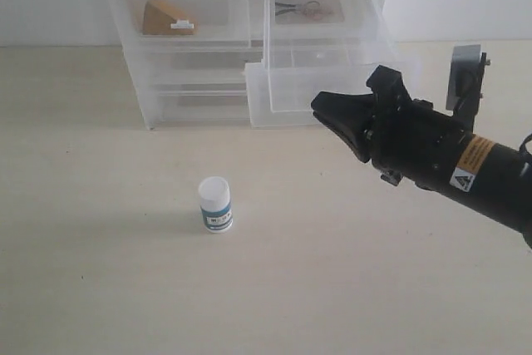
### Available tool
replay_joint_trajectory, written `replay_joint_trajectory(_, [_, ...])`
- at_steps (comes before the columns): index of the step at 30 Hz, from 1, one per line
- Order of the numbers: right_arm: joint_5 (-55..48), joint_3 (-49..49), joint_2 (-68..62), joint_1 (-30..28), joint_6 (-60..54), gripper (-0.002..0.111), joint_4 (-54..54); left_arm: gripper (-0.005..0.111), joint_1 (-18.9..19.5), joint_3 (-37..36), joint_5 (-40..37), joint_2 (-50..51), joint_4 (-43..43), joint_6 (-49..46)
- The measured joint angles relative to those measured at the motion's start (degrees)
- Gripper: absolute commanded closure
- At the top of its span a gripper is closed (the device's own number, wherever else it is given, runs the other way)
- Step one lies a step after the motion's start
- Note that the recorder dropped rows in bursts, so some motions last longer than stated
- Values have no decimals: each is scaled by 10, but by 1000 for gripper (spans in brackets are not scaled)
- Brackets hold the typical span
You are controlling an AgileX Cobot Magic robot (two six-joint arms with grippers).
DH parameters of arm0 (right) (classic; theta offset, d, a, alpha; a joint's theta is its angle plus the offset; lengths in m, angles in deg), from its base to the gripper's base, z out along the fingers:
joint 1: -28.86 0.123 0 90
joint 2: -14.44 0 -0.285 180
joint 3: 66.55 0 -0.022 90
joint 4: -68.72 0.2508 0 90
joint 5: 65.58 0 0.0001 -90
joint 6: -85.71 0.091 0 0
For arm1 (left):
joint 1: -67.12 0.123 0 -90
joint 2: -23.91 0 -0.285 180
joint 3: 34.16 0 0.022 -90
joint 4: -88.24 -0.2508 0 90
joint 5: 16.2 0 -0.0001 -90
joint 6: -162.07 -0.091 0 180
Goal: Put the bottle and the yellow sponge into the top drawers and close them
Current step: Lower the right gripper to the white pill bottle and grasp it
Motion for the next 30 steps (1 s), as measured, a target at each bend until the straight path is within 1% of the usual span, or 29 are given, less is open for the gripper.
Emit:
replay_joint_trajectory(2, [-13, 0, 1, 0, 0, 73, -12, 103, 0, 0, 1, 0, 0, 0])
replay_joint_trajectory(3, [-19, 0, 3, 0, -4, 61, -21, 103, 0, 0, 1, 0, 0, 0])
replay_joint_trajectory(6, [-32, 1, 3, 0, -29, 35, -53, 103, 0, 0, 1, 0, 0, 0])
replay_joint_trajectory(8, [-32, 1, 3, 0, -51, 22, -70, 103, 0, 0, 1, 0, 0, 0])
replay_joint_trajectory(10, [-32, 1, 4, 0, -75, 14, -93, 103, 0, 0, 1, 0, 0, 0])
replay_joint_trajectory(12, [-29, 1, 5, 0, -90, 12, -123, 103, 0, 0, 1, 0, 0, 0])
replay_joint_trajectory(17, [-9, 1, 7, 5, -136, 12, -246, 103, 0, 0, 1, 0, 0, 0])
replay_joint_trajectory(20, [-9, 3, 19, 31, -177, 12, -288, 103, 0, 0, 1, 0, 0, 0])
replay_joint_trajectory(22, [-27, -3, 31, 63, -202, 12, -296, 103, 0, 0, 1, 0, 0, 0])
replay_joint_trajectory(24, [-100, -20, 43, 107, -213, 12, -297, 103, 0, 0, 1, 0, 0, 0])
replay_joint_trajectory(29, [-404, -96, 48, 233, -230, 12, -296, 103, 0, 0, 1, 0, 0, 0])
replay_joint_trajectory(30, [-450, -114, 48, 250, -231, 12, -295, 103, 0, 0, 1, 0, 0, 0])
